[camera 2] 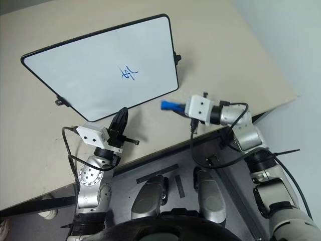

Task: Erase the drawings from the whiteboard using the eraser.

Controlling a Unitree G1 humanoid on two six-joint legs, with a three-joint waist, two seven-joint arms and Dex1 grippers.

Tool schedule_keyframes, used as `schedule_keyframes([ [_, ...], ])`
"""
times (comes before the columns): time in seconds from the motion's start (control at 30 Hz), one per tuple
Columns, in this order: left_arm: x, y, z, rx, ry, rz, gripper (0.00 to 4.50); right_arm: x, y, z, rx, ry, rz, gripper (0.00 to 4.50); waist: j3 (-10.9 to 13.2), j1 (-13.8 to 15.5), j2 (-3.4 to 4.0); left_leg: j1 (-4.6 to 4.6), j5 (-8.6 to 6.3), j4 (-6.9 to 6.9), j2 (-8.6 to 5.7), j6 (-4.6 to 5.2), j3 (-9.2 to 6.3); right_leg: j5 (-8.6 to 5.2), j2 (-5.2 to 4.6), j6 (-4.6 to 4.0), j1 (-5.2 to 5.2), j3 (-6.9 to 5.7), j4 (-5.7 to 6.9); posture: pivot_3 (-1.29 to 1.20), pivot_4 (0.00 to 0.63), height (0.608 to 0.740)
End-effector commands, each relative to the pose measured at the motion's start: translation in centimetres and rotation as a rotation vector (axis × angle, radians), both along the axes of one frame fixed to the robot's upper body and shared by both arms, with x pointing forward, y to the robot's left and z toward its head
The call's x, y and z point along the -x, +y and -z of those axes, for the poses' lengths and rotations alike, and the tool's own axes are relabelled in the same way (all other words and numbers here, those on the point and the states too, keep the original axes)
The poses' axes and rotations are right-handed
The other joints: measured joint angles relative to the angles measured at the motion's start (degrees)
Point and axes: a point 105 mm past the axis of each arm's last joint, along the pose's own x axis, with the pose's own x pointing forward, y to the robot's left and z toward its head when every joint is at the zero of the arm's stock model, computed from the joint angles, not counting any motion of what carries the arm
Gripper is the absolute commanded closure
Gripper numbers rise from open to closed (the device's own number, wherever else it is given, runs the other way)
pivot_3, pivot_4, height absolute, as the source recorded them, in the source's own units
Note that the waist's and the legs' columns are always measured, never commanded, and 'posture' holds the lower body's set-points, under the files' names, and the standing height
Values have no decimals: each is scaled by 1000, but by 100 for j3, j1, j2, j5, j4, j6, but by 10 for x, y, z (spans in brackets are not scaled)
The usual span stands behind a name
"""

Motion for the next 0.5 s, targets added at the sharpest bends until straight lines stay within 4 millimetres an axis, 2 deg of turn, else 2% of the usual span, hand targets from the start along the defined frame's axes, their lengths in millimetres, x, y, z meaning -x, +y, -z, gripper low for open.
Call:
schedule_keyframes([
  [0.03, -1, 1, -6, 0, -35, 10, 4500, -4, 11, -37, 18, -318, -30, 4485, 0, 1, 0, 2, 0, 0, 0, 0, -2, 1, 0, -2, 0, -1, 0, 0, 150, 740],
  [0.17, -4, 1, -5, -3, -40, 17, 4500, -14, 27, -39, 68, -491, -74, 4485, -1, 35, -1, 1, -1, -2, 2, 0, -11, 3, -1, -5, -3, -4, 0, 0, 150, 740],
  [0.5, -8, 4, -6, -4, -63, 5, 4500, -42, 53, -34, 112, -699, -70, 4485, 0, 40, 2, -32, -8, -8, 3, -3, -8, 14, -5, -7, -48, -4, 0, 0, 150, 740],
])
